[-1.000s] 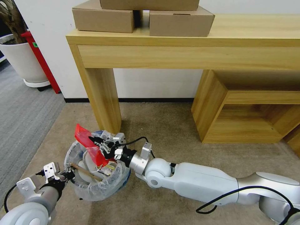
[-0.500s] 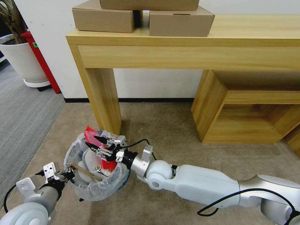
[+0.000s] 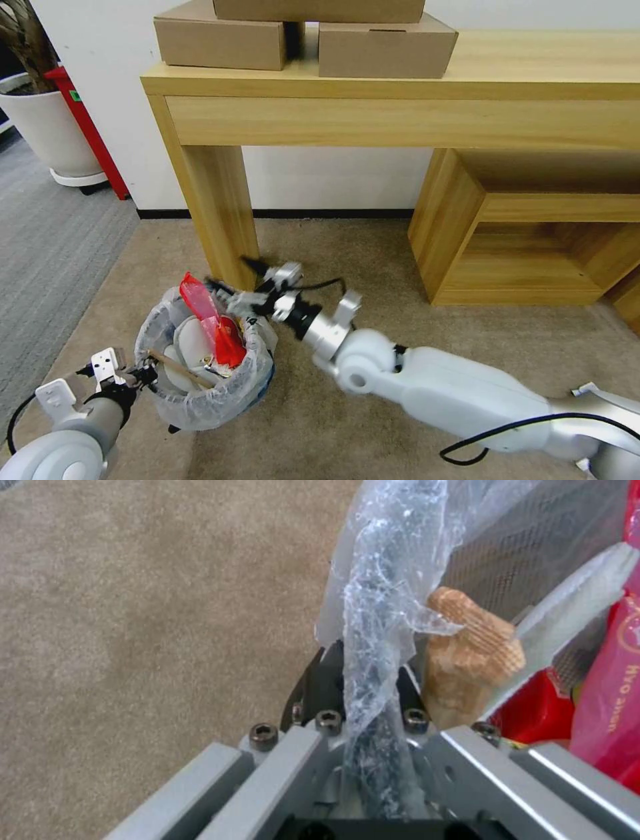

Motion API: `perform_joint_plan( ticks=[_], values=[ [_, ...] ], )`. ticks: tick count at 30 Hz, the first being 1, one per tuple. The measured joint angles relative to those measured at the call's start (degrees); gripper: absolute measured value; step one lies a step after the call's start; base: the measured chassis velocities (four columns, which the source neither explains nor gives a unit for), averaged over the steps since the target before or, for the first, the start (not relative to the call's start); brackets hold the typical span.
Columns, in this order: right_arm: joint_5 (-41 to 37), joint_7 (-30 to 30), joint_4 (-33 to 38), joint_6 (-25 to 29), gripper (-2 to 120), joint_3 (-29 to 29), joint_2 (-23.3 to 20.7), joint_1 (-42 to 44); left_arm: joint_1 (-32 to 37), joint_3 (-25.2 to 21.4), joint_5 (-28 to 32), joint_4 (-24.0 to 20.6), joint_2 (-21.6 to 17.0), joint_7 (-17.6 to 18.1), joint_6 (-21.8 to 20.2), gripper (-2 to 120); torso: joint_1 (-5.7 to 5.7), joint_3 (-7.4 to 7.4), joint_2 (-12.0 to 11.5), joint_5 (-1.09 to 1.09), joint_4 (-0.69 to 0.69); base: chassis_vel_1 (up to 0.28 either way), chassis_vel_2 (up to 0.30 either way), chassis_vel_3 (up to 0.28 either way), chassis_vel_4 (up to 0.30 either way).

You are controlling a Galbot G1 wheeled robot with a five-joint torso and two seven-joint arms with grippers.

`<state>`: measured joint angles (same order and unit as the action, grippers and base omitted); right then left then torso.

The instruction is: Pick up the trash bin and place the garbage on the floor into it.

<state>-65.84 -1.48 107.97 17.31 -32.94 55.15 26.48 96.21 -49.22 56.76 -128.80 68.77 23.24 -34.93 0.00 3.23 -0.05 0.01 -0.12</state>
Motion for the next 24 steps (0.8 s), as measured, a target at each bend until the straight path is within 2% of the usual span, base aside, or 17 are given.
perform_joint_plan(
  ticks=[3, 5, 7, 8, 11, 12, 15, 17, 19, 20, 24],
  values=[
    [0.0, -1.4, 1.4, -1.3, 100, 8.1, -2.4, 2.8, 0.1, 0.1, -0.2, 0.1, -0.1, 0.0, 0.0, 1, 0.00, 0.00, 0.0, 0.01, -0.01, 0.000, 0.000, 0.000, 0.000],
    [0.2, -1.9, 1.5, -1.4, 100, 9.5, -2.9, 3.2, 0.1, 0.2, -0.3, 0.1, -0.1, -0.1, 0.0, 1, 0.00, 0.00, 0.0, 0.00, -0.01, 0.000, 0.000, 0.000, 0.000],
    [1.7, -4.5, 1.6, -2.3, 100, 14.8, -3.9, 5.5, 0.3, 0.2, -0.5, 0.1, 0.0, -0.1, 0.0, 1, 0.00, 0.00, 0.0, 0.00, 0.00, 0.000, 0.000, 0.000, 0.000],
    [1.7, -4.5, 1.6, -2.3, 100, 14.8, -3.9, 5.5, 0.3, 0.2, -0.5, 0.1, 0.0, -0.1, 0.0, 1, 0.00, 0.00, 0.0, 0.00, 0.00, 0.000, 0.000, 0.000, 0.000],
    [4.3, -7.1, 2.2, -3.4, 100, 21.9, -4.4, 9.7, 0.5, 0.2, -0.5, 0.1, -0.2, -0.2, 0.0, 1, 0.00, 0.00, 0.0, 0.00, 0.00, 0.000, 0.000, 0.000, 0.000],
    [4.3, -7.1, 2.2, -3.4, 100, 21.9, -4.4, 9.7, 0.5, 0.2, -0.5, 0.1, -0.2, -0.2, 0.0, 1, 0.00, 0.00, 0.0, 0.00, 0.00, 0.000, 0.000, 0.000, 0.000],
    [7.4, -8.1, 2.5, -4.7, 100, 29.3, -4.4, 14.8, 0.7, 0.3, -0.6, 0.0, -0.3, -0.2, -0.1, 1, 0.00, -0.01, 0.0, 0.00, -0.01, 0.000, 0.000, 0.000, 0.000],
    [7.9, -8.1, 2.5, -4.8, 100, 30.2, -4.4, 15.5, 0.7, 0.4, -0.6, 0.0, -0.3, -0.2, -0.1, 1, 0.00, 0.00, 0.0, 0.00, -0.02, 0.000, 0.000, 0.000, 0.000],
    [10.5, -10.1, 2.5, -6.4, 100, 34.6, -4.3, 19.4, 1.0, 0.4, -0.7, -0.3, -0.4, -0.2, -0.1, 1, 0.00, 0.00, 0.0, -0.01, 0.00, 0.000, 0.000, 0.000, 0.000],
    [10.5, -10.1, 2.5, -6.4, 100, 34.6, -4.3, 19.4, 1.0, 0.4, -0.7, -0.3, -0.4, -0.2, -0.1, 1, 0.00, 0.00, 0.0, -0.01, 0.00, 0.000, 0.000, 0.000, 0.000],
    [16.5, -13.4, 2.6, -8.1, 100, 41.3, -3.7, 26.5, 1.0, 0.5, -0.9, -0.3, -0.4, -0.4, -0.2, 1, 0.00, 0.00, 0.0, -0.01, 0.00, 0.000, 0.000, 0.000, 0.000]
  ],
)
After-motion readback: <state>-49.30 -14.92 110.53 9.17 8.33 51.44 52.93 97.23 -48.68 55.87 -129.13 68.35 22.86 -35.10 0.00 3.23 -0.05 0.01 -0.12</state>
